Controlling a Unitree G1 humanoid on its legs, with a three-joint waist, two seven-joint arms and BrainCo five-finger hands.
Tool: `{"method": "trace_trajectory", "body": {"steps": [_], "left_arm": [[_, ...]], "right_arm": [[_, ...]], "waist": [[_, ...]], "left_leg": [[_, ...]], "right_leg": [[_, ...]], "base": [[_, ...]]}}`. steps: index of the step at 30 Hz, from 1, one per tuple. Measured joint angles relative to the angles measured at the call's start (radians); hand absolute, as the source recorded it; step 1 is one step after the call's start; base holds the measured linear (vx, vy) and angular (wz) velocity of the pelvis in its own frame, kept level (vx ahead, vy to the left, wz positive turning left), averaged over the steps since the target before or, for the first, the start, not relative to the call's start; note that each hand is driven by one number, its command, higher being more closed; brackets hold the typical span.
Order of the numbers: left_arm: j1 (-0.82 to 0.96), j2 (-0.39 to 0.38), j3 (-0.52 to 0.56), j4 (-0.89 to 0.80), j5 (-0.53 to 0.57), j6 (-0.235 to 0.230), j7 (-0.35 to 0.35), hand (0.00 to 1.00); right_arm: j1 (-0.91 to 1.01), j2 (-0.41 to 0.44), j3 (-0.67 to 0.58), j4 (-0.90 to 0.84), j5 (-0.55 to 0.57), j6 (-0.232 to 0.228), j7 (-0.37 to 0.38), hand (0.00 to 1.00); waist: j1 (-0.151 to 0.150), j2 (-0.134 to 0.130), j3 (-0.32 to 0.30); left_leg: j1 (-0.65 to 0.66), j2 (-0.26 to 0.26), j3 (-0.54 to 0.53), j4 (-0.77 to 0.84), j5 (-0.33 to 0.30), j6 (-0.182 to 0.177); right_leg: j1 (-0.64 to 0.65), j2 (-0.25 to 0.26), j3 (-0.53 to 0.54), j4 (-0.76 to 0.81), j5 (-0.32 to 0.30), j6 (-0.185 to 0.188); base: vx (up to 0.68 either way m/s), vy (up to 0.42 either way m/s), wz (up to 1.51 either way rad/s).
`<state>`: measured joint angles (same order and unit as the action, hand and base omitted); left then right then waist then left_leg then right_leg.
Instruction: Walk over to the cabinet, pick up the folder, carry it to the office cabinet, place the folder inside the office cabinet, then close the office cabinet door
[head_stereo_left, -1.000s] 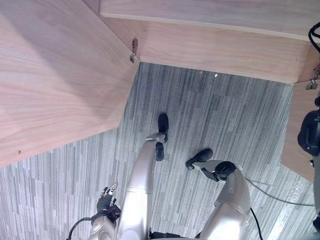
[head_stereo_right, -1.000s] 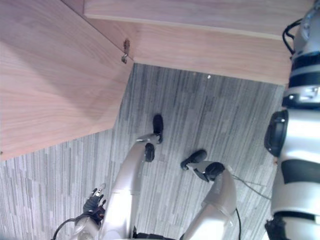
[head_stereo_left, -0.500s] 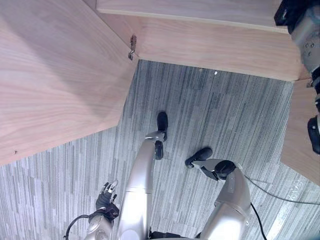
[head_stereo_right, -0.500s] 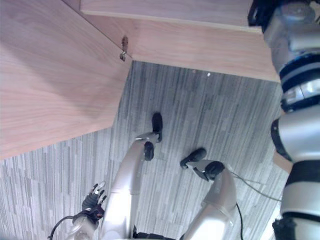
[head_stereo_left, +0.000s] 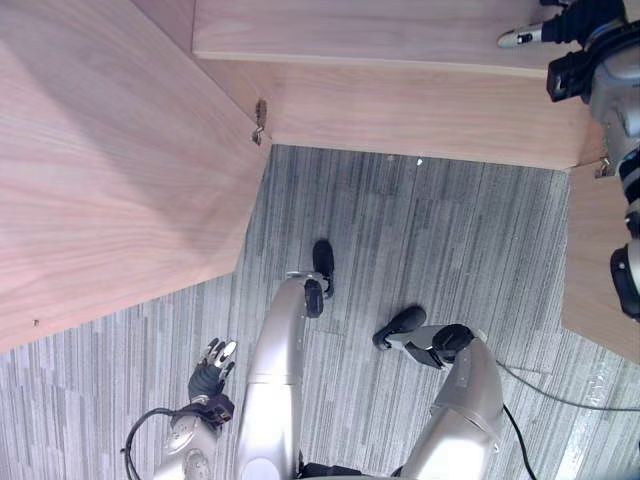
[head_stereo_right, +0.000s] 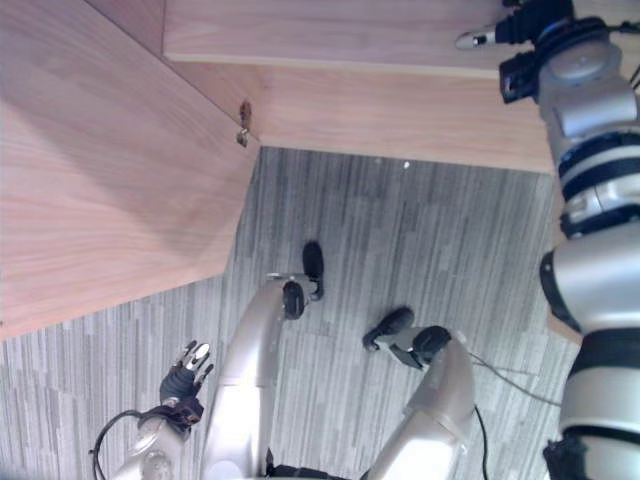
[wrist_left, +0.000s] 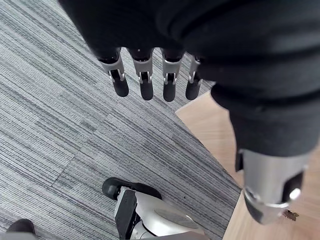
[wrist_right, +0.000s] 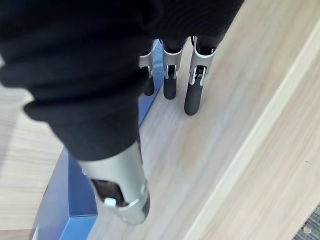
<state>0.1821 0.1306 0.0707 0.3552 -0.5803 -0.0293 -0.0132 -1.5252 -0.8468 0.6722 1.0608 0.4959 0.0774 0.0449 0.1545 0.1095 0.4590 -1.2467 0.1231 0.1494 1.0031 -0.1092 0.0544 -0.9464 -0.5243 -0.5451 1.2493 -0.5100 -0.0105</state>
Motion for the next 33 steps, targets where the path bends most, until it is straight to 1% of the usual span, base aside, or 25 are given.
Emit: {"method": "trace_trajectory", "body": {"steps": [5,10,11,16,17,18,20,23,25,26,28,29,31,33], "left_arm": [[-0.002,0.006,0.008,0.027,0.018,-0.001,-0.025,0.0],[-0.001,0.022,0.038,0.088,0.026,-0.001,-0.053,0.0],[-0.001,0.027,0.044,0.089,0.028,-0.001,-0.058,0.0],[0.0,0.031,0.078,0.131,0.039,-0.009,-0.067,0.0],[0.002,0.031,0.088,0.14,0.04,-0.009,-0.069,0.0],[0.002,0.031,0.09,0.142,0.04,-0.01,-0.069,0.0],[0.004,0.031,0.095,0.149,0.051,-0.01,-0.072,0.0],[0.008,0.031,0.095,0.151,0.06,-0.011,-0.08,0.0],[0.024,0.031,0.103,0.159,0.06,-0.011,-0.083,0.0],[0.027,0.031,0.107,0.164,0.061,-0.011,-0.083,0.0],[0.039,0.031,0.117,0.173,0.061,-0.01,-0.083,0.0],[0.039,0.031,0.117,0.177,0.061,-0.01,-0.083,0.0],[0.039,0.03,0.117,0.199,0.065,-0.009,-0.083,0.0],[0.042,0.027,0.115,0.206,0.071,-0.008,-0.083,0.0]], "right_arm": [[0.038,0.023,-0.062,0.0,-0.002,0.002,0.006,0.0],[0.095,0.057,-0.076,-0.014,-0.01,0.007,0.058,0.0],[0.112,0.067,-0.102,-0.019,-0.013,0.011,0.07,0.0],[0.195,0.117,-0.105,-0.021,-0.057,0.017,0.082,0.0],[0.233,0.142,-0.135,-0.021,-0.071,0.023,0.084,0.0],[0.24,0.148,-0.143,-0.021,-0.073,0.023,0.084,0.0],[0.277,0.188,-0.179,-0.02,-0.086,0.037,0.089,0.0],[0.284,0.213,-0.183,-0.01,-0.086,0.043,0.092,0.0],[0.295,0.255,-0.219,-0.002,-0.087,0.043,0.094,0.0],[0.298,0.265,-0.219,-0.001,-0.089,0.043,0.094,0.0],[0.326,0.303,-0.237,0.006,-0.106,0.044,0.1,0.0],[0.336,0.316,-0.258,0.01,-0.111,0.045,0.1,0.0],[0.373,0.375,-0.296,0.034,-0.13,0.048,0.101,0.0],[0.424,0.441,-0.299,0.036,-0.149,0.048,0.1,0.0]], "waist": [[-0.001,0.0,-0.011],[0.003,-0.008,-0.044],[0.002,-0.009,-0.045],[0.004,-0.013,-0.066],[0.004,-0.016,-0.083],[0.004,-0.017,-0.085],[-0.001,-0.02,-0.091],[-0.003,-0.023,-0.093],[-0.005,-0.037,-0.103],[-0.006,-0.039,-0.105],[-0.012,-0.053,-0.117],[-0.013,-0.054,-0.117],[-0.015,-0.066,-0.125],[-0.022,-0.075,-0.132]], "left_leg": [[-0.01,0.009,0.004,0.043,-0.015,0.009],[0.002,0.022,0.008,0.044,-0.014,0.005],[0.015,0.022,0.009,0.036,-0.011,0.001],[0.083,0.026,0.009,-0.013,-0.001,-0.006],[0.103,0.026,0.009,-0.033,0.002,-0.006],[0.108,0.026,0.009,-0.037,0.003,-0.006],[0.156,0.026,0.011,-0.067,0.009,0.0],[0.205,0.027,0.014,-0.094,0.01,0.003],[0.249,0.027,0.021,-0.127,0.013,-0.002],[0.26,0.027,0.021,-0.134,0.014,-0.002],[0.299,0.027,0.022,-0.161,0.018,-0.004],[0.311,0.027,0.021,-0.166,0.019,-0.004],[0.364,0.027,0.026,-0.197,0.019,-0.005],[0.424,0.03,0.031,-0.235,0.022,-0.009]], "right_leg": [[-0.01,-0.003,0.017,0.026,0.0,0.0],[-0.004,0.003,0.021,0.022,0.001,0.001],[0.007,0.004,0.02,0.016,0.002,0.0],[0.076,0.026,0.002,-0.041,0.022,-0.005],[0.095,0.035,-0.004,-0.064,0.029,-0.003],[0.1,0.035,-0.005,-0.068,0.03,-0.002],[0.152,0.044,-0.02,-0.105,0.039,-0.004],[0.203,0.054,-0.029,-0.138,0.045,-0.003],[0.239,0.065,-0.033,-0.172,0.053,0.0],[0.251,0.069,-0.035,-0.181,0.055,0.001],[0.297,0.075,-0.051,-0.212,0.059,0.004],[0.311,0.078,-0.056,-0.221,0.06,0.005],[0.361,0.09,-0.062,-0.258,0.067,0.01],[0.421,0.111,-0.07,-0.31,0.082,0.016]], "base": [[-0.01,0.014,-0.08],[0.0,-0.021,-0.07],[0.02,-0.049,-0.02],[0.04,-0.041,-0.03],[0.04,-0.023,-0.02],[0.06,-0.024,-0.01],[0.07,-0.017,0.0],[0.02,-0.003,0.0],[0.0,0.0,0.0],[0.04,-0.025,-0.01],[0.04,-0.024,0.05],[0.04,-0.017,0.06],[0.04,-0.019,-0.01],[0.05,-0.037,-0.09]]}}
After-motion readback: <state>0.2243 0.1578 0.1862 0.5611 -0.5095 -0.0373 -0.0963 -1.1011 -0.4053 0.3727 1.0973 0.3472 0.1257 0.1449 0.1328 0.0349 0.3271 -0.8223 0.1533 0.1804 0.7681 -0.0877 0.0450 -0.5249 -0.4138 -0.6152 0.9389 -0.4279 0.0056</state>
